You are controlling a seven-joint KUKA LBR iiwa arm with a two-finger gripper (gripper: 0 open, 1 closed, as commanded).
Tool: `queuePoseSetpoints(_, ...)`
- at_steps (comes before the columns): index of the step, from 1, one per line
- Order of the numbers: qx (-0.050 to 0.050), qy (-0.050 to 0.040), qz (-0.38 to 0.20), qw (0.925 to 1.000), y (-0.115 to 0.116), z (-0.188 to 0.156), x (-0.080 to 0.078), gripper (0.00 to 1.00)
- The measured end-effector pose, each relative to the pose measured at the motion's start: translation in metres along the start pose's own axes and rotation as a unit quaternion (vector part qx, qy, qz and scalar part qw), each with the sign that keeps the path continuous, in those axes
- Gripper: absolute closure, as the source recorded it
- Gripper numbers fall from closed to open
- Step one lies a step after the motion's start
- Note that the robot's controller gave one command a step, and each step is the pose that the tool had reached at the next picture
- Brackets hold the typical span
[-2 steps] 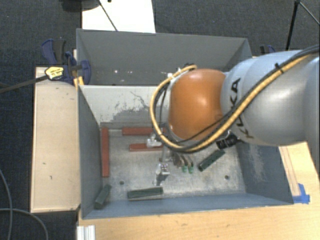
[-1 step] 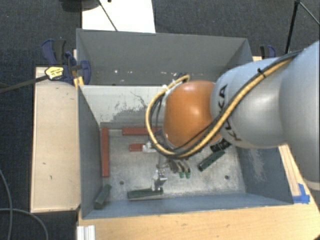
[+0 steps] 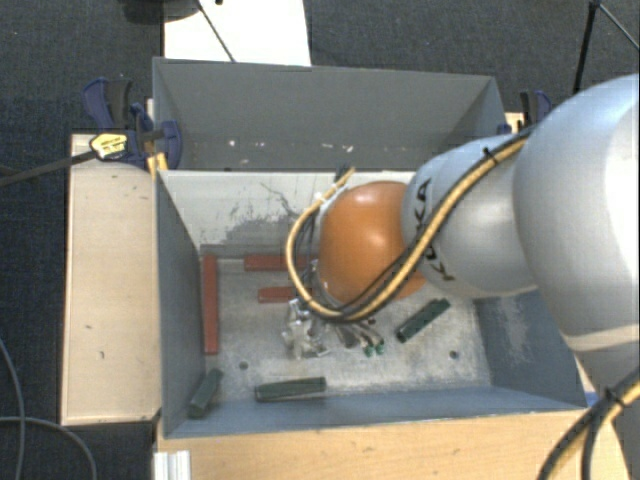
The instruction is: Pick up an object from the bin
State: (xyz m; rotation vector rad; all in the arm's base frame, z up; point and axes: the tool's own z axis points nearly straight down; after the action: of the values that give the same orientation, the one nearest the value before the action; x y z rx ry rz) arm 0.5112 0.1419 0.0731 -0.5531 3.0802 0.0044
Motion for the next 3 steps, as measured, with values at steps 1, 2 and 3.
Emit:
queuePoseSetpoints(1,0.0,0.0006,0.002,1.0,0.0,0.0,0.0,0.0)
queuePoseSetpoints(2,0.0,0.001,0.003,1.0,0.0,0.001,0.001,0.0)
queuePoseSetpoints(3,0.0,0.0058,0.037,0.9993,-0.06,-0.032,-0.021,0.0)
